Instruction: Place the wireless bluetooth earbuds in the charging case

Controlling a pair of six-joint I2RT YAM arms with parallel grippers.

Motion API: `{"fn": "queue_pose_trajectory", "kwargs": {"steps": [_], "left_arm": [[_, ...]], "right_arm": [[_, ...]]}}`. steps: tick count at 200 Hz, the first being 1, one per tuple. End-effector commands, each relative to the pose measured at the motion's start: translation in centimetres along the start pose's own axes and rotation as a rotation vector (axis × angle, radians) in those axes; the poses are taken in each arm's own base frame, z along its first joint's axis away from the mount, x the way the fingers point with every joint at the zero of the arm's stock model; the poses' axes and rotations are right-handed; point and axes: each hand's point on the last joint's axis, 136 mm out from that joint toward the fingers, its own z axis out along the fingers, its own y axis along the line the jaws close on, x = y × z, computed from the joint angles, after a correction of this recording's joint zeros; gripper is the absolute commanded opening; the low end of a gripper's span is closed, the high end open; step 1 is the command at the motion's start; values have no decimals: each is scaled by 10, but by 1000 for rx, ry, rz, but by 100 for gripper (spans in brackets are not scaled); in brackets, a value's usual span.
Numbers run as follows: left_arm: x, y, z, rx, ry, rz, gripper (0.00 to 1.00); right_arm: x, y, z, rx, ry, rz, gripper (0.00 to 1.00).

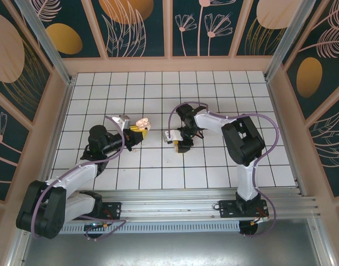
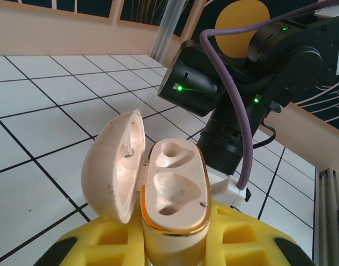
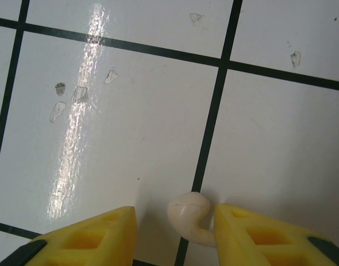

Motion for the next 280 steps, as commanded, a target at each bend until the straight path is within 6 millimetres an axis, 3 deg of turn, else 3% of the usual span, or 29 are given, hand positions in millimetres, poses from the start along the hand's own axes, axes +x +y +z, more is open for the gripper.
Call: {"fn": "queue_pose_trajectory", "kwargs": {"steps": [1, 69, 114, 137, 169, 225, 280], "left_arm": [[-18, -2, 0, -2, -36, 47, 19], [-20, -3, 0, 5, -32, 53, 19], [-20, -5, -1, 11, -34, 55, 19], [-21, -6, -1, 13, -36, 57, 19], [-21, -8, -2, 17, -37, 59, 19], [-19, -7, -3, 10, -35, 57, 19], [-19, -6, -3, 4, -30, 60, 19]], "right_arm": [[9, 12, -2, -33, 27, 68, 42], [1, 22, -13, -27, 22, 197, 40], [-18, 17, -45, 31, -38, 317, 41], [-24, 13, -62, 107, -52, 289, 41], [-19, 9, -70, 200, -6, 153, 44], [-20, 13, -52, 178, 57, -143, 45], [-18, 17, -23, 84, 76, -213, 42]]}}
